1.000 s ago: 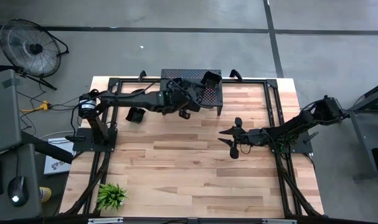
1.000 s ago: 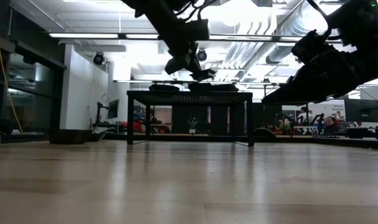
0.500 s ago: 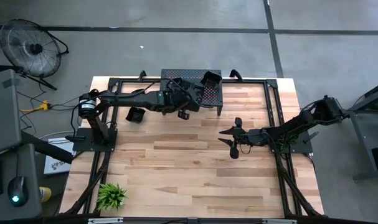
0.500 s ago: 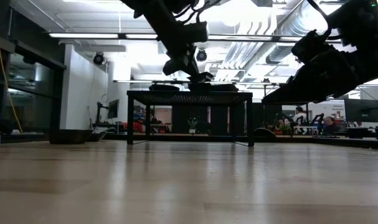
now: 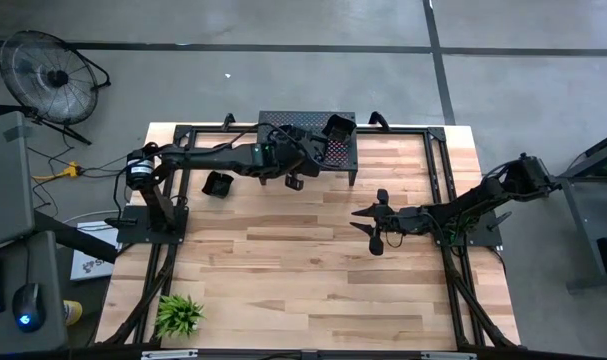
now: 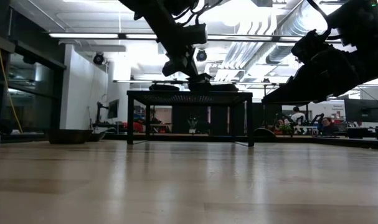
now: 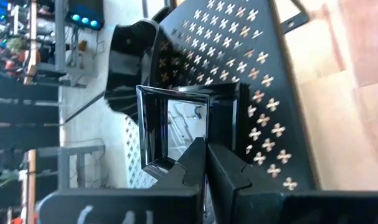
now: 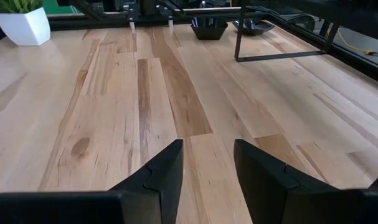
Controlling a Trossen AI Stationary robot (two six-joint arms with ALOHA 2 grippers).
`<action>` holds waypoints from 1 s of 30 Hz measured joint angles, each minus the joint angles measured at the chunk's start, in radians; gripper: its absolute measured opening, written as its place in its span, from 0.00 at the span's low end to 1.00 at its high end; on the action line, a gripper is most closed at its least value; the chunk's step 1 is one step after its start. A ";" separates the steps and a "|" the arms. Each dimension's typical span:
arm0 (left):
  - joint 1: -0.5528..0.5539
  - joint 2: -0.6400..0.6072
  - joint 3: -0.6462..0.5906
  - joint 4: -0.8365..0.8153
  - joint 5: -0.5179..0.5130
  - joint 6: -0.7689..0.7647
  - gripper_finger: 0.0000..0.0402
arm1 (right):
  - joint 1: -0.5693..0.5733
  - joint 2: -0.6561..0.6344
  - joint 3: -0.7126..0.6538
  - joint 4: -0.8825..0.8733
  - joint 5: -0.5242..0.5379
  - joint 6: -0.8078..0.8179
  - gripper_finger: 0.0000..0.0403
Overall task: Pick & Place Mini shaped plates
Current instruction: Stack the black square plate on top of the black square plate on the shelf, then stack the black distorted square plate on top of the black distorted square plate on the shelf
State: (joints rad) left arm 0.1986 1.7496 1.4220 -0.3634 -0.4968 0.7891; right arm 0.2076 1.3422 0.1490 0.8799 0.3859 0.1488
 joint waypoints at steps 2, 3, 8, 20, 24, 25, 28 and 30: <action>0.000 0.000 0.000 0.001 0.025 0.015 0.01 | 0.000 0.000 0.000 0.000 0.000 0.013 0.34; -0.002 0.000 0.000 0.001 0.037 0.022 0.01 | 0.000 0.000 0.000 0.000 0.000 0.021 0.34; -0.002 0.000 0.000 -0.004 0.046 0.025 0.01 | 0.000 0.000 0.000 0.000 -0.024 0.052 0.34; -0.002 0.000 0.000 -0.006 0.037 0.025 0.11 | 0.002 0.000 0.000 -0.007 -0.027 0.072 0.34; -0.002 0.000 0.000 -0.006 0.042 0.025 0.23 | 0.002 0.000 0.000 -0.008 -0.027 0.072 0.34; -0.002 0.000 0.000 -0.006 0.043 0.025 0.26 | 0.002 0.000 0.000 -0.008 -0.027 0.072 0.34; -0.003 0.000 0.000 -0.006 0.043 0.025 0.31 | 0.002 0.000 0.000 -0.010 -0.027 0.072 0.34; -0.008 0.000 0.000 -0.006 0.042 0.025 0.34 | 0.002 0.000 0.000 -0.022 -0.026 0.079 0.34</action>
State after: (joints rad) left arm 0.1906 1.7496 1.4220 -0.3696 -0.4548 0.8139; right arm 0.2096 1.3422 0.1486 0.8579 0.3597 0.2276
